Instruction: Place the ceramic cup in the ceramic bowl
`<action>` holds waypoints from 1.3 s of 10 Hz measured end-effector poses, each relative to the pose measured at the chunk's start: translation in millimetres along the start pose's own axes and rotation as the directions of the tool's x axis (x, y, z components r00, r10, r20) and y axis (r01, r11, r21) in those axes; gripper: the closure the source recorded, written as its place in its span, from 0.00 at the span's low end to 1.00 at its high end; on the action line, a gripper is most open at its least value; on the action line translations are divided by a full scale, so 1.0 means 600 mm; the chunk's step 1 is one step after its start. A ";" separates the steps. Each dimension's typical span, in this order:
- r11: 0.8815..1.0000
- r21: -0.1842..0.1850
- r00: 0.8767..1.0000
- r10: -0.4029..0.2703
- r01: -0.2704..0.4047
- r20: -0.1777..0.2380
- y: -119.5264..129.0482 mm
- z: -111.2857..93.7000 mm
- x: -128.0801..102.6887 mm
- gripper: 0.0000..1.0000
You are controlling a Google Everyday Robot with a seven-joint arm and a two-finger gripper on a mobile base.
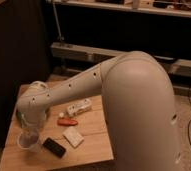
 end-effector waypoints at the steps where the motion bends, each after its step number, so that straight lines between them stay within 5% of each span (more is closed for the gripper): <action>1: 1.000 0.000 1.000 0.000 0.000 -0.003 0.001 0.001 0.000 0.60; 5: 0.998 -0.039 0.997 0.045 -0.047 -0.069 -0.029 0.020 0.009 0.98; 8: 0.997 -0.040 0.993 0.058 -0.062 -0.104 -0.036 0.029 0.011 1.00; 11: 0.999 -0.054 0.999 0.004 -0.005 -0.034 0.016 -0.003 -0.014 1.00; 13: 0.999 -0.037 0.999 -0.037 0.038 0.036 0.073 -0.066 -0.055 1.00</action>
